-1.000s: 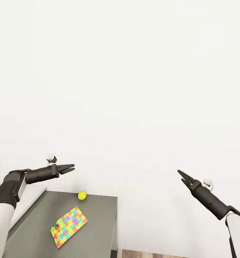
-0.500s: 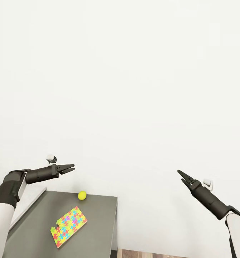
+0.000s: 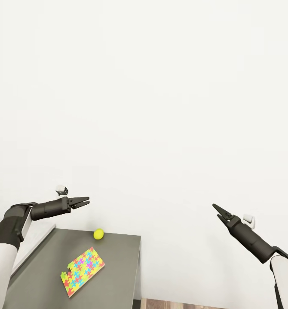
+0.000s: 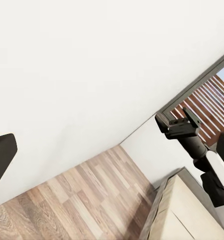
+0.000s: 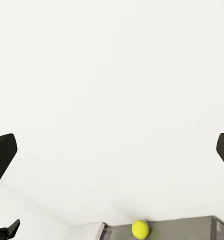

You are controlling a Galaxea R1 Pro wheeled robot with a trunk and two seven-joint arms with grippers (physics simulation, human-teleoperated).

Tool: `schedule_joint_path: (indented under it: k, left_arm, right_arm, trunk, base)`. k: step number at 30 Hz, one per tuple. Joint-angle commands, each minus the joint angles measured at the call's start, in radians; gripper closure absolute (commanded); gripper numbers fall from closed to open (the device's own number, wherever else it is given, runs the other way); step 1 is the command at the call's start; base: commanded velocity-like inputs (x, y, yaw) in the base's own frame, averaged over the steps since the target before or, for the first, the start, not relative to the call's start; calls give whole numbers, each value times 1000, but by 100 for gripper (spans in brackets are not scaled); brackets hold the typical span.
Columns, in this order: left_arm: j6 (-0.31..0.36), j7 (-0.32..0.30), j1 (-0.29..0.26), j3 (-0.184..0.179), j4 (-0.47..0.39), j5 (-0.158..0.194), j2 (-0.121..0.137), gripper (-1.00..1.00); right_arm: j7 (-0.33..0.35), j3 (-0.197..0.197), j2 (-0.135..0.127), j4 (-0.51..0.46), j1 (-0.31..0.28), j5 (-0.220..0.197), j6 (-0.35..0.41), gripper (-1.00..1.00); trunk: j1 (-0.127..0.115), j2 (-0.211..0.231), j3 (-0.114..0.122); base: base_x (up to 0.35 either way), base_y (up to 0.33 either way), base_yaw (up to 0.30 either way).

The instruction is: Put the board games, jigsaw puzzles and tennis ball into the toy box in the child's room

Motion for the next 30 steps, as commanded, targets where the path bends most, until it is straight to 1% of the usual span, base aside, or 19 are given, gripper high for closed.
schedule_joint_path:
  k: [1, 3, 8, 9, 12, 13, 16, 17, 20, 21, 23, 24, 27, 28, 30]
  left_arm:
    - [11, -6, 0, 2, 0, -6, 0, -100]
    - [11, -6, 0, 2, 0, -7, 0, -100]
    - [12, -6, 0, 0, 0, -10, -2, -100]
    - [13, -6, 0, 0, 0, -10, -2, -100]
    - [13, -6, 0, 0, 0, -11, -3, -100]
    - [13, 8, 0, 0, 0, -12, -3, -100]
    - [13, 33, 0, 0, 0, -11, -3, -100]
    - [14, 50, 0, 1, 0, -11, -3, -100]
    - [14, 88, 0, 1, 0, -12, -3, -100]
    - [14, 111, 0, 1, 0, -12, -3, -100]
    - [14, 137, 0, 1, 0, -12, -3, -100]
    - [14, 166, 0, 1, 0, -12, -3, -100]
    - [14, 208, 0, 1, 0, -12, -2, -100]
    - [14, 237, 0, 1, 0, -12, -2, -100]
    - [14, 268, 0, 1, 0, -12, -2, -100]
  right_arm:
    - [1, -1, 0, 0, -1, -2, 8, -100]
    - [-3, 0, -1, 2, -1, -1, 9, -100]
    - [-42, 9, -2, 33, -1, 3, 13, -100]
    - [-67, 21, -2, 48, 0, 7, 14, -100]
    - [-115, 50, -3, 68, 1, 11, 15, -100]
    - [-148, 70, -4, 77, 1, 12, 15, -100]
    - [-192, 94, -4, 84, 0, 12, 15, -100]
    - [-213, 106, -4, 87, 0, 13, 15, -100]
    - [-241, 125, -4, 91, -2, 13, 15, -100]
    - [-252, 135, -4, 92, -4, 14, 15, -100]
    - [-262, 147, -4, 93, -6, 14, 16, -100]
    - [-275, 159, -5, 94, -8, 14, 16, -100]
    - [-305, 177, -5, 95, -10, 14, 18, -100]
    - [-333, 188, -5, 95, -11, 14, 23, -100]
    - [-368, 200, -4, 95, -12, 14, 29, -100]
  trunk:
    - [0, -1, 0]
    - [0, -1, 0]
    - [0, -1, 0]
    - [0, -1, 0]
    - [0, -1, 0]
    - [0, -1, 0]
    - [0, -1, 0]
    - [0, -1, 0]
    - [0, -1, 0]
    - [0, -1, 0]
    - [0, -1, 0]
    - [0, -1, 0]
    - [0, -1, 0]
    - [0, -1, 0]
    - [0, -1, 0]
  base:
    - [0, 0, 0]
    - [0, 0, 0]
    - [0, 0, 0]
    - [0, 0, 0]
    - [0, 0, 0]
    - [0, 0, 0]
    - [0, 0, 0]
    - [0, 0, 0]
    - [0, 0, 0]
    - [0, 0, 0]
    - [0, 0, 0]
    - [0, 0, 0]
    - [0, 0, 0]
    - [0, 0, 0]
    - [0, 0, 0]
